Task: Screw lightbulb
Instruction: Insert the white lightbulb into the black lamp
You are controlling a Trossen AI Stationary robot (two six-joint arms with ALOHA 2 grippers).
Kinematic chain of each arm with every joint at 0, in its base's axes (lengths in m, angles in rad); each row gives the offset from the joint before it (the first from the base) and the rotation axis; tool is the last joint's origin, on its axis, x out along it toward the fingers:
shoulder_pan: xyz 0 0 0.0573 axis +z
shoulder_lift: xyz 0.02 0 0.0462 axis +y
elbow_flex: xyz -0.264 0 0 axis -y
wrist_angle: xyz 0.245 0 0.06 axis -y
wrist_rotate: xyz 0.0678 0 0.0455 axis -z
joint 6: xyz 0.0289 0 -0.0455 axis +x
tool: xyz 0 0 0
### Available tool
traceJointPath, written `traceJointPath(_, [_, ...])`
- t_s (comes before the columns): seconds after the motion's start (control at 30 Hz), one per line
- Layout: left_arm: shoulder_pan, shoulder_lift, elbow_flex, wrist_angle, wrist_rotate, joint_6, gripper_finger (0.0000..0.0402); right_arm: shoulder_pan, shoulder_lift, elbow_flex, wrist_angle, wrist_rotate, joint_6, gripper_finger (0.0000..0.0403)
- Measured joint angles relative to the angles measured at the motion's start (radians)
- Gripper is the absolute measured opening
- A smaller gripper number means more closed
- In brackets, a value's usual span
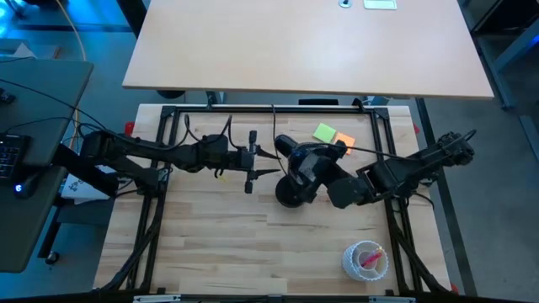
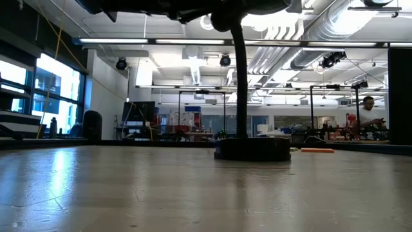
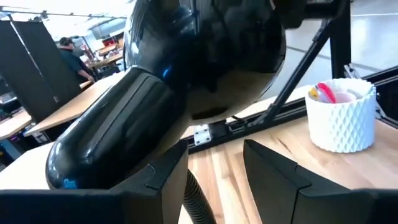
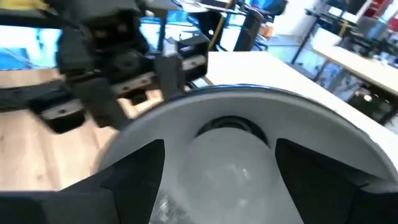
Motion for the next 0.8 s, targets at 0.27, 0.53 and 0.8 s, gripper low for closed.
traceJointPath(0.27, [0.016, 0.000, -0.001, -0.155, -0.165, -0.110, 0.0152, 0.116, -0.049, 0.000, -0.021, 0.060, -0.254, 0.0304])
traceJointPath(0.53, [0.021, 0.087, -0.001, -0.126, -0.157, -0.057, 0.0152, 0.134, -0.048, 0.000, -0.087, 0.075, -0.655, 0.0304])
traceJointPath(0.8, [-0.015, 0.267, -0.001, 0.249, -0.218, -0.150, 0.0152, 0.133, -0.043, 0.000, -0.086, 0.071, -0.598, 0.0304])
